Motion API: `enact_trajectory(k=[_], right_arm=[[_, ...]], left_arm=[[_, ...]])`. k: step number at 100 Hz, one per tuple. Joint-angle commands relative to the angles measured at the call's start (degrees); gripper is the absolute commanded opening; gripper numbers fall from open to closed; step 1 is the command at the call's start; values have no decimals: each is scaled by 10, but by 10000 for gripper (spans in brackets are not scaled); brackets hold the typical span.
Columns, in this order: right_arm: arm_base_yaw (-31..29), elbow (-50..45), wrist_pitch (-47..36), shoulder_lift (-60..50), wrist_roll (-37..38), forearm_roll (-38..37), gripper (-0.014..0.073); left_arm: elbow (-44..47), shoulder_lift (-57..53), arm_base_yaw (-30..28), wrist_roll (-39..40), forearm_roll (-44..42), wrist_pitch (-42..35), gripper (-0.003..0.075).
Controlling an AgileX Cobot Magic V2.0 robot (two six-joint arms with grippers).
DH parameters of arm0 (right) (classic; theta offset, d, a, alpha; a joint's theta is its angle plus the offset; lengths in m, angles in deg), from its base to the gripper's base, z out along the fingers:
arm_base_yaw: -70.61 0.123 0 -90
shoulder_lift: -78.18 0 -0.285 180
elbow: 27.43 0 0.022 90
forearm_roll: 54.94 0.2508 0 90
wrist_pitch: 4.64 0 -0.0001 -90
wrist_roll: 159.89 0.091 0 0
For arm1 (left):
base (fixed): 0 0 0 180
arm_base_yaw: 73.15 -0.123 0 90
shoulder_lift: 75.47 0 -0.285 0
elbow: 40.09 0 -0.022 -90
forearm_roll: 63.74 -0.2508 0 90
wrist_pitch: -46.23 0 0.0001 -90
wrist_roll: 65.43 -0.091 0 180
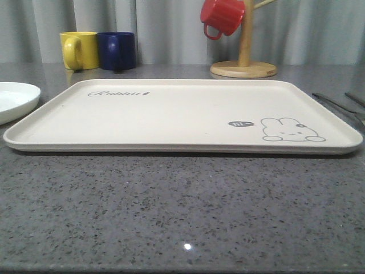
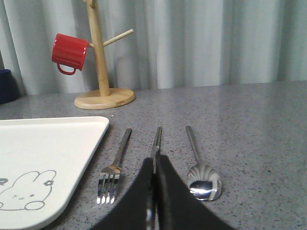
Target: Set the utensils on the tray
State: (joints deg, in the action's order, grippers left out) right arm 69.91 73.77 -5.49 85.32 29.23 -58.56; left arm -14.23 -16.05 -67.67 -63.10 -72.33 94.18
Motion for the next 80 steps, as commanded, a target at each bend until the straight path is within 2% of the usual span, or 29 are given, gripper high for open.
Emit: enact_trajectory(k=[1, 20, 60, 80], right_arm=[[-3, 10, -50, -10, -5, -6, -69], [-3, 10, -50, -10, -5, -6, -69], [-3, 10, -50, -10, -5, -6, -69], [-3, 10, -50, -10, -5, -6, -69]], left_arm=[[-21, 3, -1, 7, 3, -47, 517], [-69, 70, -30, 18, 3, -37, 517], [-223, 295, -117, -5, 17, -5, 517], [-249, 366, -136, -19, 31, 4, 517]])
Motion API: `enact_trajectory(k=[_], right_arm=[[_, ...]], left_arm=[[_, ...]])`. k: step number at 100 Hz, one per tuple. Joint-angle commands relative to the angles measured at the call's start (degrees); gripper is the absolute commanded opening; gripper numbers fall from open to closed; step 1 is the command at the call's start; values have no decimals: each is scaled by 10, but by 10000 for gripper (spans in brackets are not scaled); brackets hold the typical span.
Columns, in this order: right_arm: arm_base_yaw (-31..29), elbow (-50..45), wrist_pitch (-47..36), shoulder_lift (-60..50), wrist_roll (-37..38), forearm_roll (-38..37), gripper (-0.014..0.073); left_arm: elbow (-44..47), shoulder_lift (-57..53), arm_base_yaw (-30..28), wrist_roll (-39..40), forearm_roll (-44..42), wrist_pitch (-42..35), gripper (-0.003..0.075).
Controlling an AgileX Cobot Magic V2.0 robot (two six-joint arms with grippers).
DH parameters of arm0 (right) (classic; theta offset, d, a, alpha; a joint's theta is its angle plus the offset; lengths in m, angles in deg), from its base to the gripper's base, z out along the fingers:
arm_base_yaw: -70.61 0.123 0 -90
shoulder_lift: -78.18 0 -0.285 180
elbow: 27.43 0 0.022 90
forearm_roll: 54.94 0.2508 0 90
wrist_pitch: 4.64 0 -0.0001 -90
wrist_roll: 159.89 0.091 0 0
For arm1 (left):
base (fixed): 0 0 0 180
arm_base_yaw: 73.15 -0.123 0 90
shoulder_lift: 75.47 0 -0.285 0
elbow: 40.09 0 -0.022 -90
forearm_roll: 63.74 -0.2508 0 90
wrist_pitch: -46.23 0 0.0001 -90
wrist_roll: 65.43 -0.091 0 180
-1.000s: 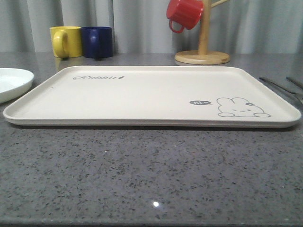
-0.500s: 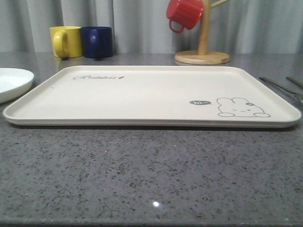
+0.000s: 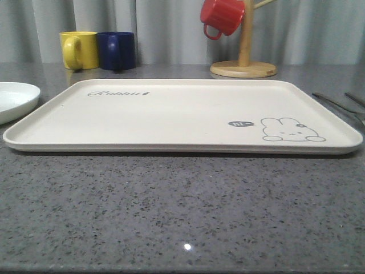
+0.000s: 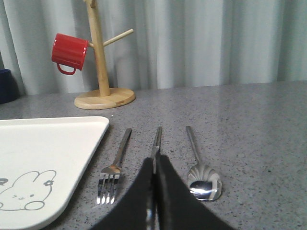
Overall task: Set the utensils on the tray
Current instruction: 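Lower the left gripper to the white plate rim and grasp it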
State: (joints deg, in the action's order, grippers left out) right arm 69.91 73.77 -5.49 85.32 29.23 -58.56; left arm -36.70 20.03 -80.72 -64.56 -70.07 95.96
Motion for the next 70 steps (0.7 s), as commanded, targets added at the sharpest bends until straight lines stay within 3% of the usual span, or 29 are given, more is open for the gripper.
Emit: enact_trajectory(k=[1, 53, 60, 70], right_arm=[[-3, 10, -50, -10, -5, -6, -69], [-3, 10, -50, -10, -5, -6, -69], [-3, 10, -50, -10, -5, -6, -69], [-3, 10, -50, -10, -5, -6, -69]], left_arm=[[-24, 8, -6, -5, 8, -14, 517], [-24, 89, -10, -31, 38, 8, 501], [-24, 93, -10, -37, 38, 14, 444], [-24, 93, -10, -44, 38, 16, 268]])
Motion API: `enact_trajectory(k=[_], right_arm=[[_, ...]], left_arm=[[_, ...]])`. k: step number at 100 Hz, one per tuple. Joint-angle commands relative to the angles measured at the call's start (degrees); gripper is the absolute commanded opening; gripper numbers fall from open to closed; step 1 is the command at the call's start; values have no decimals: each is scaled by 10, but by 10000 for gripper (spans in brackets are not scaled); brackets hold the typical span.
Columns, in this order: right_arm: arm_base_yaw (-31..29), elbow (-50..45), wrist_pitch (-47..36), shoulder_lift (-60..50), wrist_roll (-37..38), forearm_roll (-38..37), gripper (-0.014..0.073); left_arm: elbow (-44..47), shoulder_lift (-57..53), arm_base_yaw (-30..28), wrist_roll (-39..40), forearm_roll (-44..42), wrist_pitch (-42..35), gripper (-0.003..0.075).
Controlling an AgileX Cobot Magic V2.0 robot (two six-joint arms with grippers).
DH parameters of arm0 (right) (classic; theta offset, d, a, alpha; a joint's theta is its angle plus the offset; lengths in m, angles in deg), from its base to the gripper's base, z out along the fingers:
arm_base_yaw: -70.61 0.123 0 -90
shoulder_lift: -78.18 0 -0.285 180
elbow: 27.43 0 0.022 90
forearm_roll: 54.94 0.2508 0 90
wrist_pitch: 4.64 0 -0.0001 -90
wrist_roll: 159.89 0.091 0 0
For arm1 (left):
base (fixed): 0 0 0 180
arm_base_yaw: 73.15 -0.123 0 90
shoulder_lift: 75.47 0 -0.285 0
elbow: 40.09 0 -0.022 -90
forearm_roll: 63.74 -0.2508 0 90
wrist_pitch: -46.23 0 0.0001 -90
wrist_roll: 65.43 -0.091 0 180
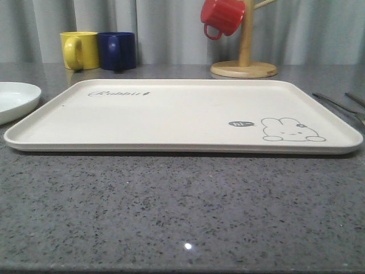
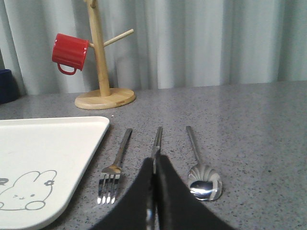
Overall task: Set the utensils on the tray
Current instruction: 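Lower the left gripper to the white plate rim and grasp it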
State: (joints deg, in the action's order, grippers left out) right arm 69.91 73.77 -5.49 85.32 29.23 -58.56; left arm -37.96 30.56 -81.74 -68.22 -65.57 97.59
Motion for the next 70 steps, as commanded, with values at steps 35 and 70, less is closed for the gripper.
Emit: enact_trajectory(k=[35, 70], right_arm=[[-3, 10, -50, -10, -5, -6, -69], [-3, 10, -50, -10, -5, -6, -69]], left_arm=[[-11, -31, -15, -9, -6, 1, -17], [-22, -139, -89, -145, 212, 4, -17]])
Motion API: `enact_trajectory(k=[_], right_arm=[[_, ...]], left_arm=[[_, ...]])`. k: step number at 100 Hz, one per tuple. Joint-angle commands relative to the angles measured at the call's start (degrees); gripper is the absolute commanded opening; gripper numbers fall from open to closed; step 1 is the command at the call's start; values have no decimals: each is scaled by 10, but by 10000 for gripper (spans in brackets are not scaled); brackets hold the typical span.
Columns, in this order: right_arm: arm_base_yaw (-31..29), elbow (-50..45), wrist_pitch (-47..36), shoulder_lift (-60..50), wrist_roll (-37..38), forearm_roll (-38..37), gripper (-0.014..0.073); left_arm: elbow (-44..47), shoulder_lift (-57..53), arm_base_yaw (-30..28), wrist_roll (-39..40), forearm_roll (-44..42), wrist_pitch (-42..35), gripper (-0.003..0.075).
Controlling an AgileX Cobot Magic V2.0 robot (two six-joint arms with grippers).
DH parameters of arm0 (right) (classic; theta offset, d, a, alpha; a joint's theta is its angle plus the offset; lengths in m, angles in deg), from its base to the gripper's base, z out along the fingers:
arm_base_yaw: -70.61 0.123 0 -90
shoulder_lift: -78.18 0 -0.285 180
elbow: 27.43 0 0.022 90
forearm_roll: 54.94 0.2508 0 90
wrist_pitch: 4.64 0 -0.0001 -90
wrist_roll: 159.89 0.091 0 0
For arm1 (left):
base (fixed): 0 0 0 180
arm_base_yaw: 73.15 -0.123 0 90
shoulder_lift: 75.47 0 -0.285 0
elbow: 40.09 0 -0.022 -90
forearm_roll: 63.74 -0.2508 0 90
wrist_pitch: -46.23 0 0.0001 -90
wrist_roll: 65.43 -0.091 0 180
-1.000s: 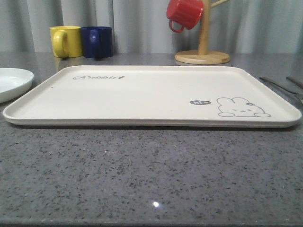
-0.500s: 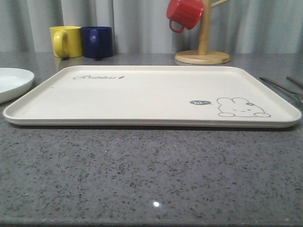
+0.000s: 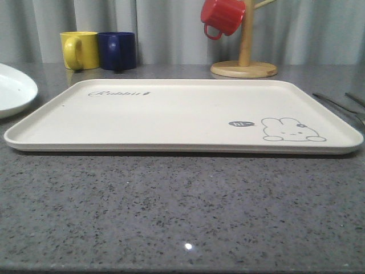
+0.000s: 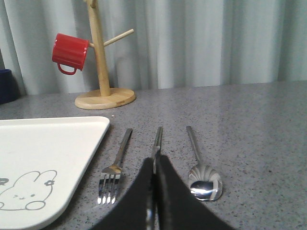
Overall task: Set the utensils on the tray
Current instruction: 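Lower the left gripper to the white plate rim and grasp it, then carry the white plate onto the tray and lower it with the left gripper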
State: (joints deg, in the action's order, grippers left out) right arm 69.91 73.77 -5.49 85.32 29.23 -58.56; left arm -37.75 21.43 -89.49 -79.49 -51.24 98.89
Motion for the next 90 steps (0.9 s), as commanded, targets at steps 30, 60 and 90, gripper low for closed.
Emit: enact_trajectory(k=[30, 60, 90], right_arm=[[-3, 10, -50, -10, -5, -6, -69], [-3, 10, -50, -10, -5, -6, -69], [-3, 10, -50, -10, -5, -6, -69]], left_arm=[[-49, -81, 35, -78, 171, 12, -18], [-49, -22, 199, -74, 173, -18, -18], [-79, 76, 287, -71, 177, -17, -18]])
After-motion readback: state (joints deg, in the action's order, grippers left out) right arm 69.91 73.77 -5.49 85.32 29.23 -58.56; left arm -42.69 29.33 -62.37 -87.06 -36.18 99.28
